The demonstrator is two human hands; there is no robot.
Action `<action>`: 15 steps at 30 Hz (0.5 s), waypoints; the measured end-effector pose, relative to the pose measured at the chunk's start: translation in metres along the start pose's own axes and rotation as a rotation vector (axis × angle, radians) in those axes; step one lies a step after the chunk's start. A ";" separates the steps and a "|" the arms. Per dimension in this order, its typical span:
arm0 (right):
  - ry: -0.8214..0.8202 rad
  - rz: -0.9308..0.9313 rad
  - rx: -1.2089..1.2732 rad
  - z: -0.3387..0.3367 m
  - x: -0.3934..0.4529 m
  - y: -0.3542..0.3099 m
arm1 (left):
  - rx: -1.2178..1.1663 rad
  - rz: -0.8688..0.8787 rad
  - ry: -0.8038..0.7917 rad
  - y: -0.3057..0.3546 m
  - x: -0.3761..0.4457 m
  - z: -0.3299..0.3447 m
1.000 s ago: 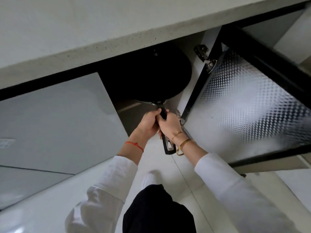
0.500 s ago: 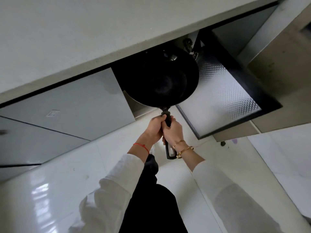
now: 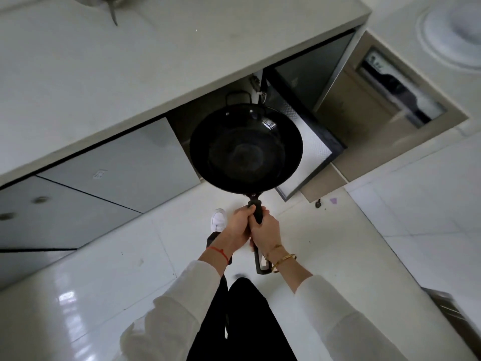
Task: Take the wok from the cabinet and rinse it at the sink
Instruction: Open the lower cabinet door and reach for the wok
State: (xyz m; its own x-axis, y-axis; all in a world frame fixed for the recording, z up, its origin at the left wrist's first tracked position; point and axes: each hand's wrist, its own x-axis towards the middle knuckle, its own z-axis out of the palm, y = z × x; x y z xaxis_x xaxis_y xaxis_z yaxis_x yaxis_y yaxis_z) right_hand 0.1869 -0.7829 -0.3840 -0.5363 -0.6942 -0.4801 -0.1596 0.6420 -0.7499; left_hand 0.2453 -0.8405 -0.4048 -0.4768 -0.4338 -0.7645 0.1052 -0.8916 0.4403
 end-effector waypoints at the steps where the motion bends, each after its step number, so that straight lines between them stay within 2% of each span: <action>1: -0.001 0.007 0.008 -0.007 -0.012 -0.003 | 0.012 0.001 -0.001 -0.003 -0.013 0.006; 15: -0.004 -0.038 0.178 -0.063 -0.132 -0.073 | 0.222 0.106 -0.087 0.017 -0.160 0.051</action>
State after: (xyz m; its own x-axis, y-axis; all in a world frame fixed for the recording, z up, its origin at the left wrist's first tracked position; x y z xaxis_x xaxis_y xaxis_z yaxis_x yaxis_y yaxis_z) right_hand 0.2170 -0.7175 -0.2366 -0.5297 -0.7182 -0.4513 -0.0305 0.5479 -0.8360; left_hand 0.2787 -0.7799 -0.2508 -0.5474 -0.5020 -0.6696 -0.0313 -0.7873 0.6157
